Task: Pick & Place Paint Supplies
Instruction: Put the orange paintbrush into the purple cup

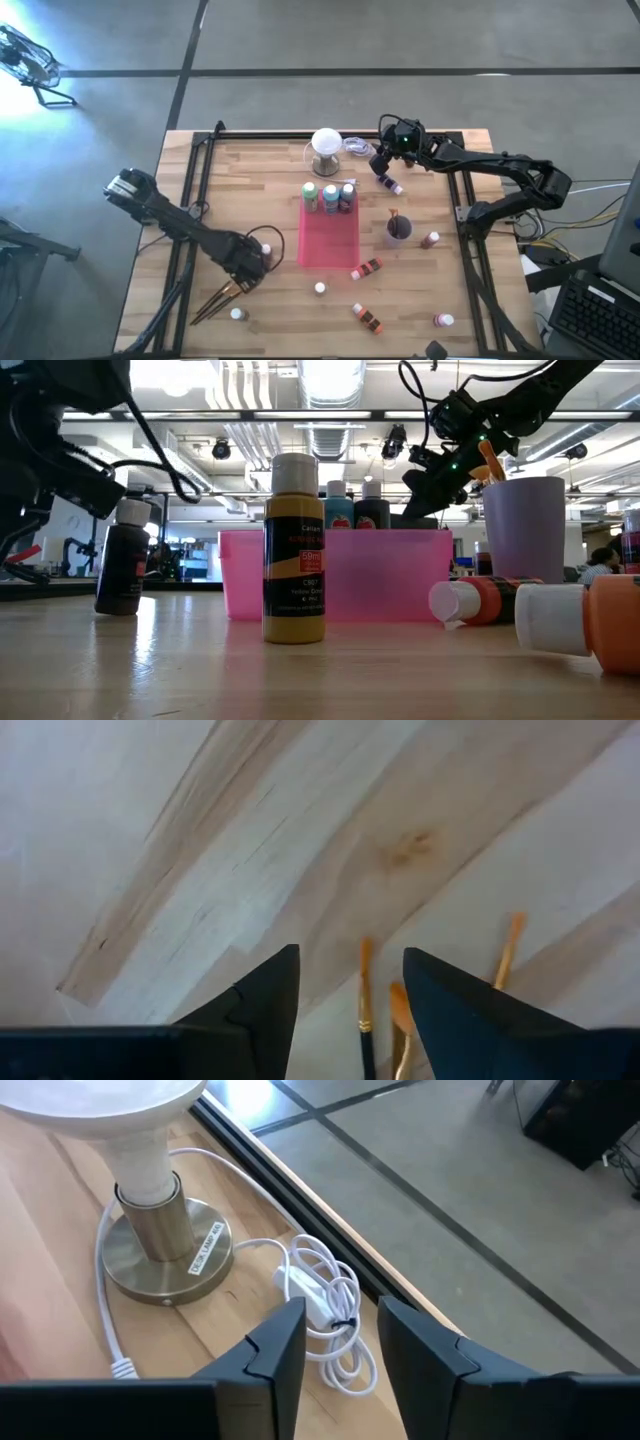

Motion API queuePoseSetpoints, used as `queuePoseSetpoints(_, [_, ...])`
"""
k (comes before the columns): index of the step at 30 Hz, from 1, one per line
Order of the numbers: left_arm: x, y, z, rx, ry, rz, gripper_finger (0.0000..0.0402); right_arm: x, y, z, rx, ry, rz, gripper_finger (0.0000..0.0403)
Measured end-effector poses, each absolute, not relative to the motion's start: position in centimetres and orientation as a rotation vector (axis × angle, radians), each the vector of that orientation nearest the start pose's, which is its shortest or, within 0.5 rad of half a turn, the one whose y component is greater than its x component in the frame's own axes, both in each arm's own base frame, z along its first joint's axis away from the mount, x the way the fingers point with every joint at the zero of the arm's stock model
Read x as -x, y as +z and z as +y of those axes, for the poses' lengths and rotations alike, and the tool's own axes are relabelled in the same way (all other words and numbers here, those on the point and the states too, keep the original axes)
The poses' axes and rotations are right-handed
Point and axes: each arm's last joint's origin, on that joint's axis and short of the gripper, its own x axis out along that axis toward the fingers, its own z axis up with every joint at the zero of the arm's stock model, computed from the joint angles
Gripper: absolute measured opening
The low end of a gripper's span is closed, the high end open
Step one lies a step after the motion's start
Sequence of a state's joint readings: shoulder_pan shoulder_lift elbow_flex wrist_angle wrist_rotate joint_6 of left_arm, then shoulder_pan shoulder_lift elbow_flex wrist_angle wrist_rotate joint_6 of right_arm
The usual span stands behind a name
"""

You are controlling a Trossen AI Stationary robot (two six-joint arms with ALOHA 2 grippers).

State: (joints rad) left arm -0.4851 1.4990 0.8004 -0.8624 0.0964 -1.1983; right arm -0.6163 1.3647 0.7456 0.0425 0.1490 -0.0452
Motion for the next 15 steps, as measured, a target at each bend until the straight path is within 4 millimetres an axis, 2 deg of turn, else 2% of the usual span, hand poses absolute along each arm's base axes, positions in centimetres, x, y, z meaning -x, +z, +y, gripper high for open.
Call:
queuePoseSetpoints(7, [-19.2, 14.6, -10.9, 0.665, 0.520, 1.568, 0.0184, -22.7, 21.6, -16.6, -0.094, -0.730, 0.590, 0.0096])
queuePoseSetpoints(15, [-19.3, 14.4, -11.0, 0.672, 0.516, 1.559, 0.0183, -22.7, 21.6, -16.6, -0.094, -0.730, 0.589, 0.0072])
